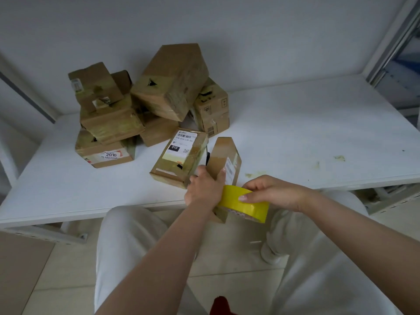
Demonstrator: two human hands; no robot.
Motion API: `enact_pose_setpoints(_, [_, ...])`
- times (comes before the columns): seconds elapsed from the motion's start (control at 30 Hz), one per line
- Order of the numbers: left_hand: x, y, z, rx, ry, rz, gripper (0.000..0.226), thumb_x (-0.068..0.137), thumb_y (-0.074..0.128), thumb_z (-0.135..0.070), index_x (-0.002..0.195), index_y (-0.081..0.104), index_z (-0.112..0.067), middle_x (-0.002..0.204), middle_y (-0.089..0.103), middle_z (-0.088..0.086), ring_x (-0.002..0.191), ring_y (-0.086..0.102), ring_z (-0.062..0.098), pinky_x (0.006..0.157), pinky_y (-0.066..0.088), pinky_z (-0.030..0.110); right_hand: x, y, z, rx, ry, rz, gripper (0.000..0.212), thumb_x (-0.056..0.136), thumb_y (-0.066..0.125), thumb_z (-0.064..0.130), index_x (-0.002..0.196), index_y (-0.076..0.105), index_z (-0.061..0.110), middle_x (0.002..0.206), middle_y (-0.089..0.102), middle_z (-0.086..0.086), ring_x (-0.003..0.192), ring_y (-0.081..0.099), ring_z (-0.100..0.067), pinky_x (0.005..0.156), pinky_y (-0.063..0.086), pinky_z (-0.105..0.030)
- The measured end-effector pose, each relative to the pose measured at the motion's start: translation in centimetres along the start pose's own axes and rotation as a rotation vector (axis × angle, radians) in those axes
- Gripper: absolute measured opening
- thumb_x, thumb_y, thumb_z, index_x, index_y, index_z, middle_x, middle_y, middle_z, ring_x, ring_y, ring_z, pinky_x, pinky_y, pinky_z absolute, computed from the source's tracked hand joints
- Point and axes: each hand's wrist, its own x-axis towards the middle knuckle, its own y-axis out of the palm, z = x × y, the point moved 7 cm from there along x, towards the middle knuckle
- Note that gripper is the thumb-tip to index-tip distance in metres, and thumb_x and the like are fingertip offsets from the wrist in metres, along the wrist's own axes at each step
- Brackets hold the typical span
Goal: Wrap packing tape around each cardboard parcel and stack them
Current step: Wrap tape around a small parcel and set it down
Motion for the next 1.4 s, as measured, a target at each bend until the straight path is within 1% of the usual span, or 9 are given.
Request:
enact_pose_setpoints(0.17, [0.3, -0.2, 1.2, -0.025, 0.034, 0.047, 0.071, 0.091, 0.043, -0.065, 0.142, 0.031, -0.018, 0.139, 0.046, 0.014, 0.126, 0.047, 0.036, 0.098, 0.040, 0.048, 0.3, 1.4, 0.9, -0.058, -0.017, 0.022, 0.008, 0.091, 0.066, 0.016, 0.091, 0.069, 0.008, 0.084, 0.067, 0.000, 0.077, 0.061, -0.011, 0.076, 0.048, -0.027])
enact_pose_setpoints(0.3, [-0.1, -0.8, 2.4, -0.214, 0.073, -0.046, 0.069, 0.090, 0.046, -0.064, 0.138, 0.042, -0.014, 0.131, 0.059, 0.010, 0.118, 0.056, 0.033, 0.098, 0.046, 0.047, 0.2, 1.0, 2.6, -0.131, -0.081, -0.110, 0.026, 0.093, 0.063, 0.026, 0.094, 0.069, 0.001, 0.091, 0.069, -0.015, 0.083, 0.061, -0.017, 0.078, 0.050, -0.034])
enact_pose_setpoints(0.43, [-0.7, -2.2, 1.5, -0.378, 0.129, -0.100, 0.065, 0.092, 0.050, -0.058, 0.142, 0.045, -0.017, 0.130, 0.061, 0.008, 0.121, 0.055, 0.032, 0.101, 0.046, 0.042, -0.1, -0.4, 4.0, -0.183, -0.111, -0.234, 0.027, 0.089, 0.066, 0.038, 0.067, 0.062, 0.023, 0.065, 0.061, 0.011, 0.063, 0.058, -0.004, 0.058, 0.044, -0.018])
enact_pose_setpoints(0.53, [-0.2, -4.9, 1.1, -0.487, 0.116, -0.122, 0.058, 0.094, 0.050, -0.054, 0.143, 0.046, -0.022, 0.122, 0.062, -0.002, 0.109, 0.059, 0.022, 0.092, 0.048, 0.032, -1.1, -2.7, 4.2, -0.309, -0.101, -0.393, 0.054, 0.076, 0.070, 0.060, 0.052, 0.049, 0.016, 0.046, 0.044, 0.010, 0.050, 0.044, -0.011, 0.055, 0.035, -0.025])
enact_pose_setpoints(0.6, [0.3, -6.6, 1.7, -0.588, 0.090, -0.109, 0.055, 0.094, 0.052, -0.053, 0.141, 0.049, -0.026, 0.110, 0.064, -0.009, 0.093, 0.063, 0.012, 0.083, 0.053, 0.028, -2.1, -4.4, 3.7, -0.310, -0.099, -0.459, 0.062, 0.073, 0.067, 0.065, 0.056, 0.051, 0.008, 0.054, 0.040, -0.002, 0.053, 0.041, -0.015, 0.058, 0.033, -0.030])
enact_pose_setpoints(0.7, [0.8, -7.6, 2.4, -0.720, 0.083, -0.058, 0.050, 0.090, 0.058, -0.055, 0.133, 0.058, -0.031, 0.103, 0.072, -0.008, 0.093, 0.069, 0.015, 0.089, 0.056, 0.039, -3.1, -5.8, 3.2, -0.347, -0.088, -0.508, 0.070, 0.076, 0.066, 0.064, 0.067, 0.057, -0.004, 0.060, 0.044, -0.006, 0.057, 0.046, -0.017, 0.060, 0.036, -0.032])
enact_pose_setpoints(0.9, [0.5, -7.8, 2.4, -0.845, 0.055, 0.012, 0.040, 0.088, 0.060, -0.057, 0.119, 0.067, -0.032, 0.098, 0.075, -0.006, 0.093, 0.071, 0.018, 0.088, 0.057, 0.040, -2.9, -5.5, 3.8, -0.488, -0.106, -0.589, 0.068, 0.078, 0.060, 0.068, 0.072, 0.062, 0.001, 0.062, 0.049, -0.005, 0.060, 0.051, -0.018, 0.060, 0.036, -0.032])
enact_pose_setpoints(1.13, [0.1, -7.7, 2.5, -0.889, 0.036, 0.101, 0.041, 0.087, 0.058, -0.061, 0.112, 0.069, -0.031, 0.093, 0.076, -0.005, 0.087, 0.074, 0.018, 0.079, 0.059, 0.038, -2.7, -5.0, 3.5, -0.438, -0.145, -0.565, 0.062, 0.079, 0.061, 0.065, 0.069, 0.064, 0.004, 0.060, 0.051, -0.007, 0.059, 0.053, -0.021, 0.060, 0.039, -0.033])
enact_pose_setpoints(1.4, [-0.4, -6.9, 2.4, -0.990, -0.063, 0.205, 0.047, 0.085, 0.058, -0.065, 0.107, 0.070, -0.025, 0.096, 0.076, 0.002, 0.088, 0.074, 0.026, 0.088, 0.056, 0.050, -2.8, -4.8, 3.3, -0.239, -0.204, -0.532, 0.041, 0.082, 0.069, 0.049, 0.071, 0.070, 0.009, 0.065, 0.062, -0.005, 0.063, 0.061, -0.018, 0.062, 0.048, -0.033])
